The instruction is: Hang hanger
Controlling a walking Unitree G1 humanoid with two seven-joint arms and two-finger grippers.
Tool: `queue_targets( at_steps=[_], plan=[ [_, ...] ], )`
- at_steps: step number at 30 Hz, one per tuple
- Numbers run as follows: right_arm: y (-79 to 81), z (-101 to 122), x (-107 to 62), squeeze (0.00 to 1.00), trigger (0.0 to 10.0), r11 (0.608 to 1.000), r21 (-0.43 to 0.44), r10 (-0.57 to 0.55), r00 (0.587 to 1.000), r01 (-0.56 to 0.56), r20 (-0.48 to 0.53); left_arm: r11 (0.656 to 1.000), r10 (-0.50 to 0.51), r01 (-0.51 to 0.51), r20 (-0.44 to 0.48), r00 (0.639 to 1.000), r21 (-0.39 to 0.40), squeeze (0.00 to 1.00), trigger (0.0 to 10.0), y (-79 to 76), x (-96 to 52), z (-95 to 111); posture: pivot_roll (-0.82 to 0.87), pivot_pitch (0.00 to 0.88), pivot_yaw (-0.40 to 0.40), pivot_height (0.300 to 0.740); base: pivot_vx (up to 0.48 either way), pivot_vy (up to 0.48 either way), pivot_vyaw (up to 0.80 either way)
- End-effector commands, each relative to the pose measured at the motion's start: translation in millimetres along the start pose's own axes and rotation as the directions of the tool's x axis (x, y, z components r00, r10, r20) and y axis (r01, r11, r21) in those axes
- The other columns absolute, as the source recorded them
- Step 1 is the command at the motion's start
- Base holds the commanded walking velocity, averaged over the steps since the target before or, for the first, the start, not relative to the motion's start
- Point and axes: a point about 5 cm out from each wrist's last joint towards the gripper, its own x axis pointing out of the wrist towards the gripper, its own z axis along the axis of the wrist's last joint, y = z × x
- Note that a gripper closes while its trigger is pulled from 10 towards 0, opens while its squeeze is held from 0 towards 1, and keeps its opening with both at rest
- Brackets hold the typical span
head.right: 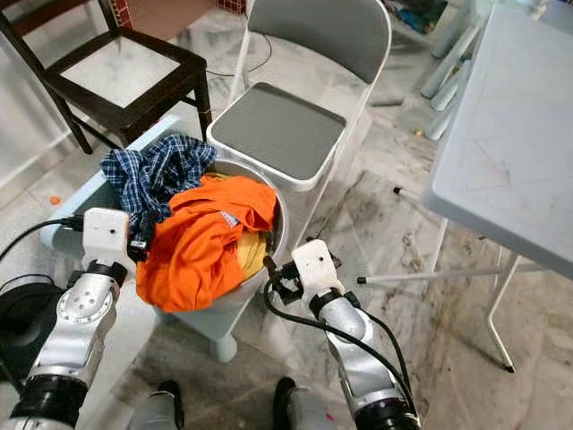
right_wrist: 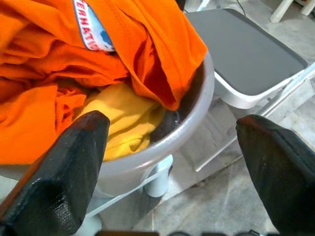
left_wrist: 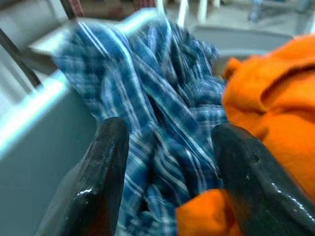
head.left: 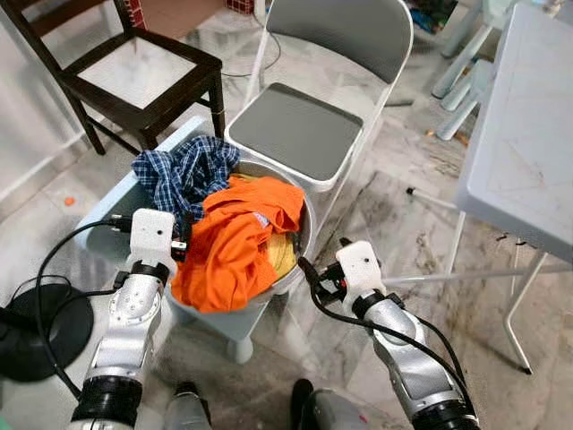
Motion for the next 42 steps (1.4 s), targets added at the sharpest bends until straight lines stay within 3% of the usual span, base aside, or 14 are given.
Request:
queue_targets(
  at_steps=[1, 2, 8, 9, 10, 12, 18, 25, 32, 39, 40, 41, 42],
  plan=[
    [-0.2, -7, -4.2, 0.0, 10.0, 1.0, 0.0, -0.002, 1.0, 0.002, -0.027, 0.998, -0.057, 0.057, -0.036, 0.998, -0.012, 0.84, 10.0, -9.5, 2.5, -6, 0.18, 0.284, -0.142, 0.74, 0.0, 0.0, 0.0],
    [-0.6, -7, -4.8, 0.0, 10.0, 1.0, 0.0, -0.006, 1.0, 0.006, -0.027, 0.996, -0.083, 0.082, -0.043, 0.996, -0.018, 0.0, 10.0, -14.3, 4.4, -6, 0.17, 0.285, -0.139, 0.74, 0.0, 0.0, 0.0],
    [-2.1, -8, -8.0, 0.0, 10.0, 1.0, -0.002, -0.02, 0.999, 0.02, -0.028, 0.983, -0.183, 0.183, -0.043, 0.982, -0.016, 0.0, 10.0, -36.2, 8.6, -6, 0.16, 0.286, -0.132, 0.74, 0.0, 0.0, 0.0],
    [-2.2, -8, -8.5, 0.0, 10.0, 1.0, -0.002, -0.022, 0.999, 0.022, -0.028, 0.979, -0.204, 0.204, -0.039, 0.978, -0.013, 0.0, 8.9, -40.6, 8.2, -5, 0.16, 0.286, -0.132, 0.74, 0.0, 0.0, 0.0],
    [-2.2, -9, -9.4, 0.0, 10.0, 1.0, -0.002, -0.025, 0.999, 0.025, -0.029, 0.971, -0.239, 0.239, -0.037, 0.97, -0.006, 0.0, 5.5, -46.8, 7.5, -6, 0.15, 0.287, -0.131, 0.74, 0.0, 0.0, 0.0],
    [-2.1, -9, -9.8, 0.0, 10.0, 1.0, -0.002, -0.026, 0.999, 0.026, -0.029, 0.971, -0.24, 0.24, -0.037, 0.97, -0.002, 0.0, 0.0, -47.6, 6.1, -8, 0.15, 0.287, -0.131, 0.74, 0.0, 0.0, 0.0],
    [-2.8, -9, -9.6, 0.0, 10.0, 1.0, -0.004, -0.027, 0.999, 0.027, -0.03, 0.969, -0.247, 0.247, -0.065, 0.967, 0.006, 0.0, 0.0, -47.8, -2.2, -18, 0.16, 0.287, -0.133, 0.74, 0.0, 0.0, 0.0],
    [-2.5, -9, -8.5, 0.0, 10.0, 1.0, -0.007, -0.022, 0.999, 0.022, -0.03, 0.969, -0.237, 0.24, -0.042, 0.971, 0.066, 0.0, 0.0, -46.2, -16.4, -22, 0.17, 0.287, -0.134, 0.74, 0.0, 0.0, 0.0],
    [-0.8, -9, -7.4, 0.0, 10.0, 1.0, -0.004, -0.016, 0.999, 0.015, -0.033, 0.968, -0.229, 0.233, -0.052, 0.972, 0.094, 0.0, 0.0, -52.5, -47.6, -36, 0.18, 0.286, -0.135, 0.74, 0.0, 0.0, 0.0],
    [-1.9, -10, -6.9, 0.0, 10.0, 1.0, -0.007, -0.014, 0.999, 0.013, -0.036, 0.976, -0.165, 0.173, -0.069, 0.984, 0.129, 0.0, 0.0, -47.1, -54.4, -38, 0.18, 0.285, -0.135, 0.74, 0.0, 0.0, 0.0],
    [-2.3, -10, -6.4, 0.0, 10.0, 1.0, -0.005, -0.014, 0.999, 0.014, -0.033, 0.981, -0.132, 0.14, -0.067, 0.989, 0.136, 0.0, 1.8, -42.7, -52.5, -37, 0.18, 0.284, -0.136, 0.74, 0.0, 0.0, 0.0],
    [-2.8, -9, -5.9, 0.0, 10.0, 1.0, -0.005, -0.014, 0.999, 0.014, -0.031, 0.984, -0.106, 0.115, -0.067, 0.992, 0.14, 0.0, 10.0, -38.7, -50.0, -35, 0.18, 0.284, -0.136, 0.74, 0.0, 0.0, 0.0],
    [-3.2, -9, -5.7, 0.0, 10.0, 1.0, -0.005, -0.015, 0.999, 0.015, -0.03, 0.984, -0.094, 0.103, -0.068, 0.993, 0.143, 0.0, 10.0, -36.8, -48.8, -35, 0.18, 0.284, -0.136, 0.74, 0.0, 0.0, 0.0]
  ],
)
